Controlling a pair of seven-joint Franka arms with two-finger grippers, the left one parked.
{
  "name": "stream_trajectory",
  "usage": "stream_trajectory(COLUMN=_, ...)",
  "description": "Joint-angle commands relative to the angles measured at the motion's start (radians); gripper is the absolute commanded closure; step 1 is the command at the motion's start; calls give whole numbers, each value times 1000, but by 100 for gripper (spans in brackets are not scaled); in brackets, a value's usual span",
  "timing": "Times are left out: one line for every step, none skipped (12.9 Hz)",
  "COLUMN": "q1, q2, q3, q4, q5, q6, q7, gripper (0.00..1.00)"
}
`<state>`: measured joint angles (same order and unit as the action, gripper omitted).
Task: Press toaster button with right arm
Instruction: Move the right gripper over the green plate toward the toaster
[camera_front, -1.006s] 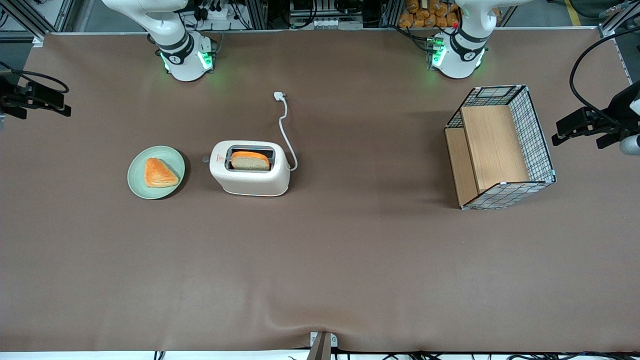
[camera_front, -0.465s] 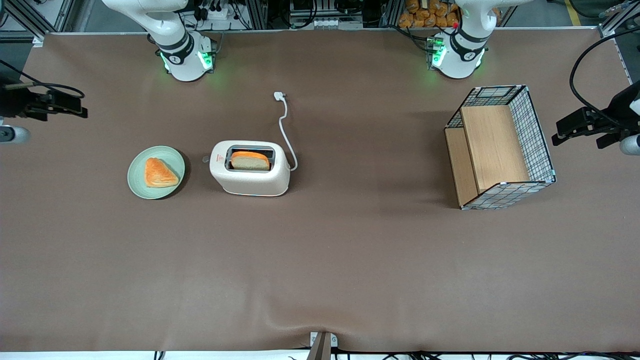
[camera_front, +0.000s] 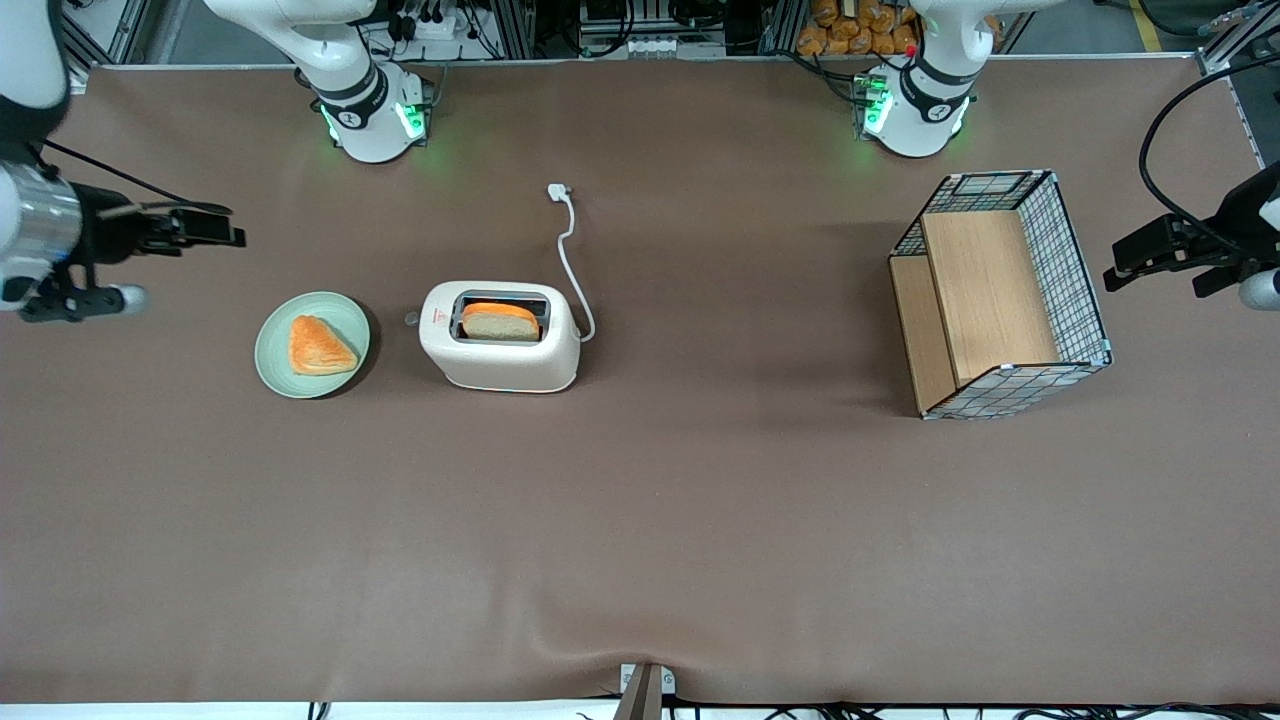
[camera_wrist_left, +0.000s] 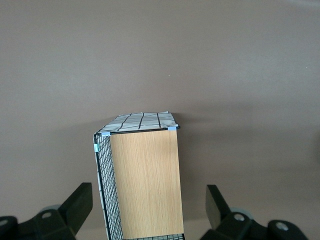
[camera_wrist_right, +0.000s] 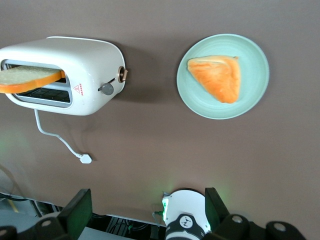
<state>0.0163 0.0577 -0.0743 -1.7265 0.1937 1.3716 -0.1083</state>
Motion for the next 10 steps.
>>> stream_trajectory(q1=43, q2=-19, q3=4, q4=-94, q5=21, q6=53, q7=13, gripper=0)
stream_trajectory(q1=63, q2=-19, q3=4, q4=-123, q5=21, q6=73, q7=13, gripper=5)
stream_trajectory(q1=76, q2=-19, q3=4, q4=-155, q5=23, q6=99, q7=13, gripper=22)
stream_trajectory(q1=80, q2=-18, q3=4, q4=-185, q5=36, q6=131, q7=13, gripper=39)
stream_trajectory(q1=91, q2=-19, q3=4, q4=-215, q5=67, q6=165, q7=13, gripper=52)
stream_trajectory(q1=97, q2=-19, q3=4, q4=-243, q5=93, q6=196, q7=13, gripper=70)
stream_trajectory(q1=111, q2=-19, q3=4, q4=-266, q5=122, q6=231, q7=13, gripper=87)
stream_trajectory(q1=120, q2=-16, q3=4, q4=-278, q5=142, q6=257, q7=13, gripper=99)
stream_trajectory(q1=123, q2=-4, q3=4, q4=-285, q5=157, q6=271, q7=13, gripper=100)
stream_trajectory(q1=125, q2=5, q3=4, q4=-285, q5=179, q6=280, q7=13, gripper=100)
